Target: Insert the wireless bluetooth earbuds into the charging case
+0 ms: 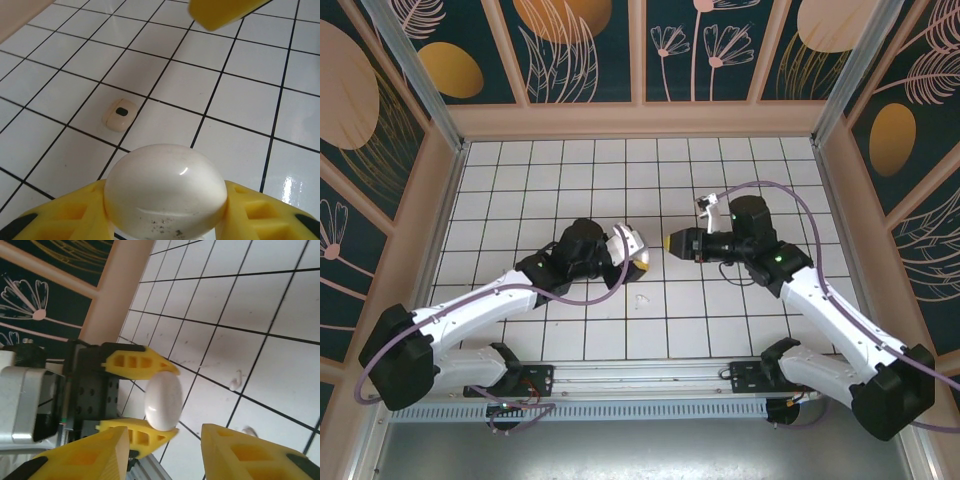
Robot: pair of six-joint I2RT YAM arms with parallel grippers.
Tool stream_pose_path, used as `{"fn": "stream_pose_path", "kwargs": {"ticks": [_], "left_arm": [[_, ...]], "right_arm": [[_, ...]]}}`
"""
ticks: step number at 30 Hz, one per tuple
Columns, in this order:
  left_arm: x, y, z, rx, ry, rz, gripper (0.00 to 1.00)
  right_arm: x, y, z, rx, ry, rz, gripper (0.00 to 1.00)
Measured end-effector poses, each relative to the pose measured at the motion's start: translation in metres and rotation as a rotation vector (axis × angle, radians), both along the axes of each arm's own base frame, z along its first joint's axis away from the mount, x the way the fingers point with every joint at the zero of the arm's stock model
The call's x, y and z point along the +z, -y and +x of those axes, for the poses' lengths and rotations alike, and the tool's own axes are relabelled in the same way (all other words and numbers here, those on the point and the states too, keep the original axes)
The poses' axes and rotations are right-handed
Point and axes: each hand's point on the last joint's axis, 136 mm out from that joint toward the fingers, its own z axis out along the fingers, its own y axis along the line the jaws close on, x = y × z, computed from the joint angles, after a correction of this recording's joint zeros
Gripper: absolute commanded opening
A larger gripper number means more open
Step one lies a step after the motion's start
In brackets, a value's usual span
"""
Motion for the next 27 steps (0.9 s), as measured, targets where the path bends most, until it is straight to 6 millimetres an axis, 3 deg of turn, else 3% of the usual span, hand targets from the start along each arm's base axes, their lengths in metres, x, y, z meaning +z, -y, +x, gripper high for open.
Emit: {"fn": "stream_pose_path", "kwargs": {"ticks": [6,12,18,27], "left_arm": [[0.001,0.003,-0.001,-0.033,0.026,0.002,0.37],[0.005,0.004,-0.001,-0.035,0.035,-0.011,0.38],[0.006,0.005,0.0,-0.033,0.037,-0.016,0.37],[0.015,0.008,0.002,-0.031,0.045,-0.042,0.37]], "right_arm": [[-0.008,-0.016,-0.01,0.056,-0.015,-0.014,0.46],[-0.021,-0.026,-0.009,0.072,-0.044,-0.041,0.47],[-0.021,-0.04,-0.009,0.107,-0.043,-0.041,0.47],[-0.024,-0.046,-0.006,0.108,-0.025,-0.063,0.4]]}}
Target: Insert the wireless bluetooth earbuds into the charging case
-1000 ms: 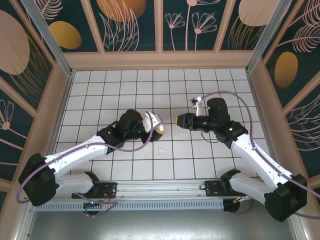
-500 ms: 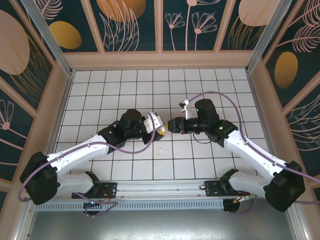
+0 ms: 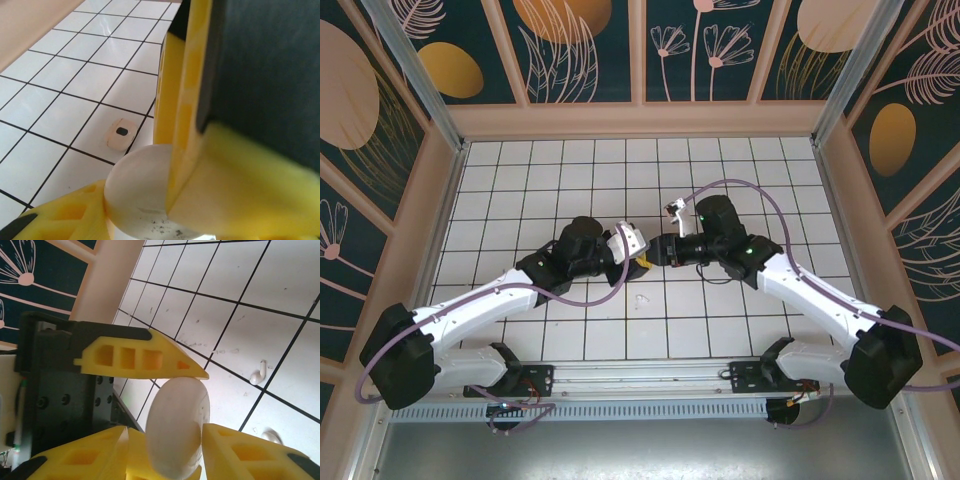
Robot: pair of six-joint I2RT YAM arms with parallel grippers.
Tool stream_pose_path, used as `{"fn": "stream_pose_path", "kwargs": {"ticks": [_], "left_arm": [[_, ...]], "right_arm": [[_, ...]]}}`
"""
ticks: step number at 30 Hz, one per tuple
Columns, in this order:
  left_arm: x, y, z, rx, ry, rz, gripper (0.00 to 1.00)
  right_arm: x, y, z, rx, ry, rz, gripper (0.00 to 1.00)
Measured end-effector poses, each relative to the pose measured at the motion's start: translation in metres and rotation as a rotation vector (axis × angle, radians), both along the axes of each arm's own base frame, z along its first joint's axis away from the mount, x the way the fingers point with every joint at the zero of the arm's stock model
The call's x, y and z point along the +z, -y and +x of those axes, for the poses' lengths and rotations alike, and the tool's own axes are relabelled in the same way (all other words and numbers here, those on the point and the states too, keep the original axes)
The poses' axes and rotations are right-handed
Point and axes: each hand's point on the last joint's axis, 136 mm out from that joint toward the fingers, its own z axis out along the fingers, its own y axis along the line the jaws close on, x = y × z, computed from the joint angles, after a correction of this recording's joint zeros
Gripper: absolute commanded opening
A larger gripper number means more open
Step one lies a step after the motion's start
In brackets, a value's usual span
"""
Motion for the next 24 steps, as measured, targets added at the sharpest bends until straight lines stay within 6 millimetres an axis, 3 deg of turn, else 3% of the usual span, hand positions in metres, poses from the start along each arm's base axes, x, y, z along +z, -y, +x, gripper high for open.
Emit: {"fn": "stream_pose_path", "kwargs": {"ticks": [7,13,17,24], "left_arm": [[0.005,0.002,0.0,0.0,-0.007,-0.022,0.4],[0.005,0.007,0.002,-0.007,-0.039,-0.008,0.61],[0.015,0.017,0.001,-0.044,-0.067,-0.02,0.74],[0.015,0.017,-0.006,-0.074,-0.086,-0.012,0.74]], "right_arm": [[0.0,0.0,0.005,-0.008,0.028,-0.02,0.26],[0.001,0.004,0.006,-0.006,0.077,-0.039,0.21],[0.014,0.017,0.008,-0.014,0.145,-0.038,0.21],[0.043,0.054,0.015,-0.018,0.318,-0.005,0.2]]}}
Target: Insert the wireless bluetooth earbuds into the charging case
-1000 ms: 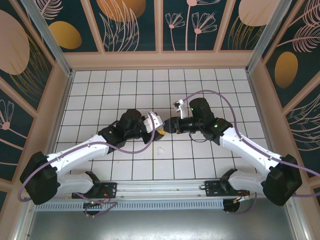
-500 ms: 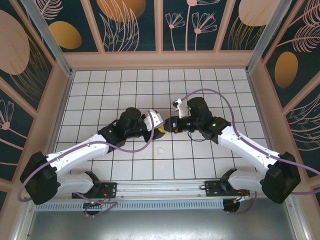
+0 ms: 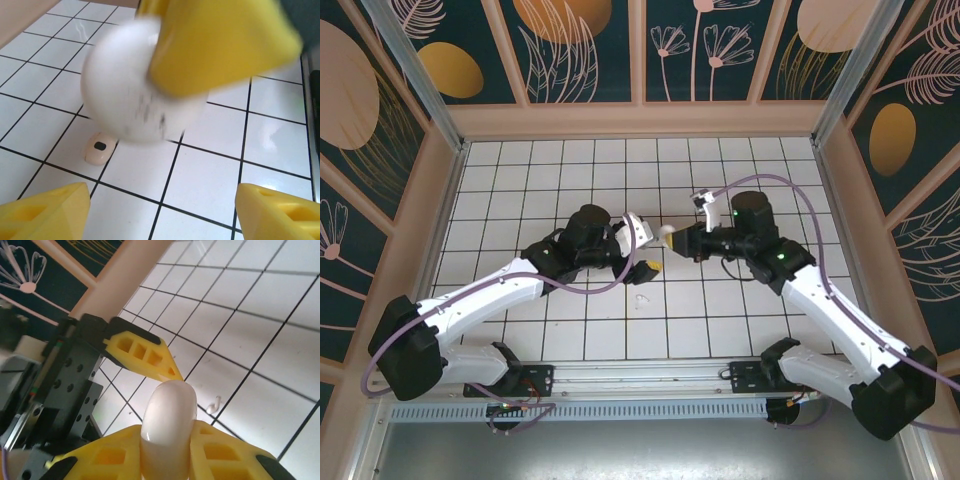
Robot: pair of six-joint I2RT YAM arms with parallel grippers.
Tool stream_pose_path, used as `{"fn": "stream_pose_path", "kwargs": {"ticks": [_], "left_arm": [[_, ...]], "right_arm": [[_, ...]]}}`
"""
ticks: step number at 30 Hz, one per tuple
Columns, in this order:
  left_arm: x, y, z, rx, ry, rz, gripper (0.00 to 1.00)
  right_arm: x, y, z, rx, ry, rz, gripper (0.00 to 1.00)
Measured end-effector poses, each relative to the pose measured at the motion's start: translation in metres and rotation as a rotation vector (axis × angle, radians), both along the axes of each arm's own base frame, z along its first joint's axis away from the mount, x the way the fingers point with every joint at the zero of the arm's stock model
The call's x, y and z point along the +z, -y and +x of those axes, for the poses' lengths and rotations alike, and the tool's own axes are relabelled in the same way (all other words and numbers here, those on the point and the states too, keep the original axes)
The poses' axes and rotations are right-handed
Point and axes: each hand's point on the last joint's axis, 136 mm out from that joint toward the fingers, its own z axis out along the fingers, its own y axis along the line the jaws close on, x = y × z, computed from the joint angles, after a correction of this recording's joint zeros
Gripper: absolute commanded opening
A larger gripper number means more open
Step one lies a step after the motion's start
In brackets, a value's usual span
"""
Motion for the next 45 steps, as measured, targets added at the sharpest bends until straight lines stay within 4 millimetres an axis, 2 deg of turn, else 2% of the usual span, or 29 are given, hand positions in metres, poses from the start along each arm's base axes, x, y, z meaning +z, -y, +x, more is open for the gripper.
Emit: {"fn": "stream_pose_path", "kwargs": {"ticks": [3,7,12,15,19,23,32,37,41,45], "left_arm": [[0.001,-0.001,-0.004,-0.023,0.009,0.006,0.73],[0.009,0.001,-0.011,-0.077,0.03,0.005,0.71],[0.034,0.008,-0.019,-0.164,0.077,-0.032,0.68],[0.041,0.011,-0.024,-0.211,0.101,-0.047,0.67],[0.039,0.011,-0.03,-0.254,0.112,-0.038,0.64],[0.036,0.01,-0.035,-0.286,0.119,-0.028,0.54],[0.039,0.012,-0.042,-0.333,0.112,-0.046,0.53],[0.036,0.015,-0.044,-0.349,0.096,-0.047,0.5],[0.034,0.016,-0.044,-0.353,0.082,-0.048,0.37],[0.035,0.018,-0.042,-0.354,0.079,-0.049,0.29]], "right_arm": [[0.006,0.01,-0.005,0.066,0.084,-0.011,0.2],[0.005,0.008,-0.021,0.21,0.154,-0.055,0.2],[0.006,0.005,-0.028,0.338,0.225,-0.118,0.19],[0.0,0.005,-0.029,0.394,0.246,-0.157,0.2],[-0.01,0.006,-0.03,0.452,0.248,-0.204,0.2],[-0.012,0.007,-0.033,0.498,0.28,-0.227,0.19],[0.001,0.006,-0.048,0.599,0.45,-0.212,0.16],[0.001,0.001,-0.054,0.646,0.491,-0.206,0.16],[0.001,-0.002,-0.057,0.67,0.493,-0.201,0.17],[0.004,-0.004,-0.058,0.681,0.503,-0.192,0.17]]}}
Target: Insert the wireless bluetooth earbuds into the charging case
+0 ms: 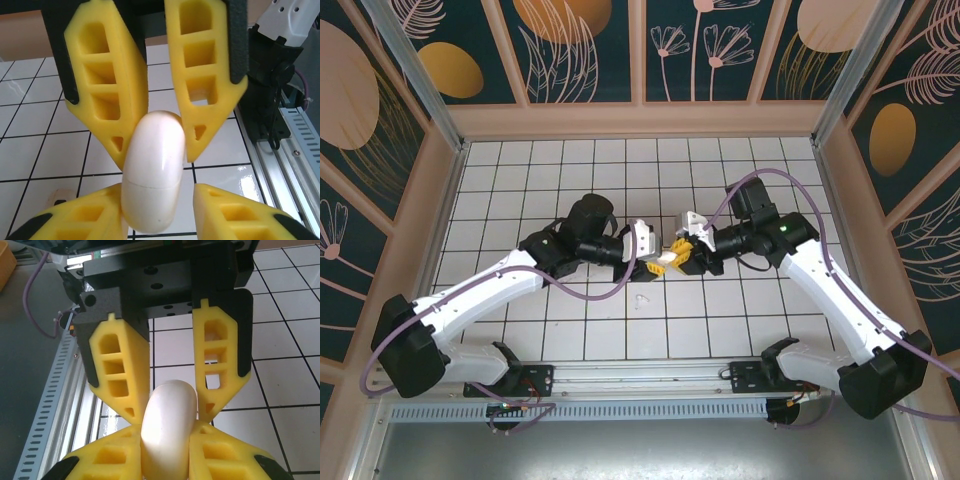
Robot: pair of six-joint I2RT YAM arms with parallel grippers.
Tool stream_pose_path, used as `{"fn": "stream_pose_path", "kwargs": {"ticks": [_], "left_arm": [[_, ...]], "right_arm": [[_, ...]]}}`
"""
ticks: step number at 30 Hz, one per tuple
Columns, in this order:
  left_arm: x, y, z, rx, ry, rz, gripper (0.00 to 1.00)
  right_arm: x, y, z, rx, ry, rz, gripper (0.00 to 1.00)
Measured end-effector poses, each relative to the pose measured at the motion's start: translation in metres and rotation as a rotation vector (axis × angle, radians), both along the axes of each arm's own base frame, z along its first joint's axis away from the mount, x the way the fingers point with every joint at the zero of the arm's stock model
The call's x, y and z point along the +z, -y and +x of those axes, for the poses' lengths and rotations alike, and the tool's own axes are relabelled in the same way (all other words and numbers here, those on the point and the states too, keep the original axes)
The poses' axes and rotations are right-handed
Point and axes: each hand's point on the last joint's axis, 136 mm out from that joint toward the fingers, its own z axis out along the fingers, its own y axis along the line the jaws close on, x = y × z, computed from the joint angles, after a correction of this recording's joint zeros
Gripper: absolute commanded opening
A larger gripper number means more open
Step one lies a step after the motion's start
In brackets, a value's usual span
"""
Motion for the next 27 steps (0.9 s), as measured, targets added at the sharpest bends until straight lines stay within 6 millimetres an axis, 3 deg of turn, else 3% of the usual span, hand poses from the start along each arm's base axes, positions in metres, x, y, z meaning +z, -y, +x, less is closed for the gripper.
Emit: {"fn": "stream_pose_path", "kwargs": {"ticks": [3,9,14,21,24,27], "left_arm": [[0.001,0.0,0.001,0.004,-0.004,-0.001,0.25],[0.002,0.0,0.002,0.016,-0.013,-0.006,0.2],[0.007,0.003,0.004,0.029,-0.026,-0.036,0.19],[0.015,0.009,-0.001,0.01,-0.068,-0.094,0.18],[0.018,0.01,-0.002,0.005,-0.077,-0.105,0.19],[0.019,0.01,-0.003,-0.003,-0.083,-0.113,0.19]], "right_arm": [[0.001,0.0,-0.001,0.004,-0.002,0.004,0.19],[0.004,0.0,0.002,-0.014,0.006,0.017,0.38],[0.009,0.012,-0.004,-0.072,0.041,0.085,0.42],[0.019,0.017,-0.01,-0.101,0.064,0.188,0.39],[0.023,0.017,-0.008,-0.102,0.057,0.211,0.33],[0.026,0.016,-0.007,-0.097,0.055,0.226,0.19]]}}
